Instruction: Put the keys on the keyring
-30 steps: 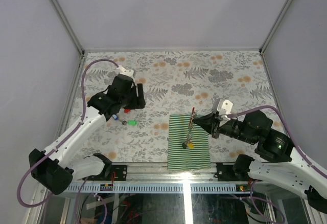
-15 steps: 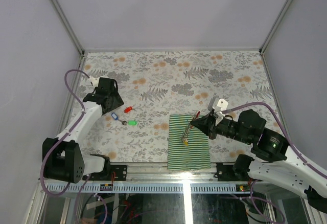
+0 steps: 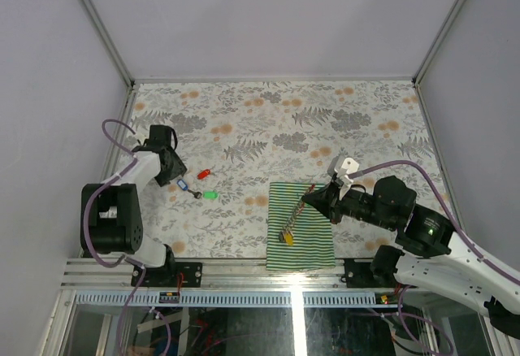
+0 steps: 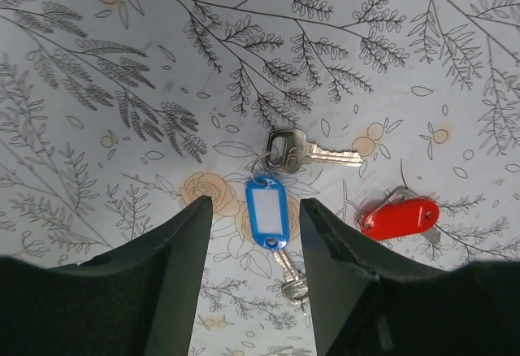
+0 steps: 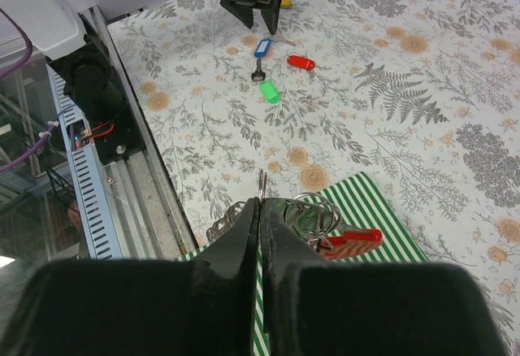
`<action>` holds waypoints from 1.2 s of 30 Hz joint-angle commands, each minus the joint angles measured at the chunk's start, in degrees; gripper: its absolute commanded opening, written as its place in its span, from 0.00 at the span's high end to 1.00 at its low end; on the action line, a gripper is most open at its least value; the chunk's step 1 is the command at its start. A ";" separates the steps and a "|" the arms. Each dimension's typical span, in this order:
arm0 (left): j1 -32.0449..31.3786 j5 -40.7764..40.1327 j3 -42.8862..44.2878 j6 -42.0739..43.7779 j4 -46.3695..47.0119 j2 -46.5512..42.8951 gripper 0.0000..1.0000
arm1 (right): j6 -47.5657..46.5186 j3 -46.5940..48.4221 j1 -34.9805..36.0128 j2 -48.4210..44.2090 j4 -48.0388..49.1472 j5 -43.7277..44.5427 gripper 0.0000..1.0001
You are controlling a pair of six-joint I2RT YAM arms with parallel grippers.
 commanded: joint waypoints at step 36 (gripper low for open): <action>4.63 8.20 -6.65 -3.08 11.17 1.67 0.64 | 1.92 -0.45 -0.03 -0.34 7.16 -2.04 1.00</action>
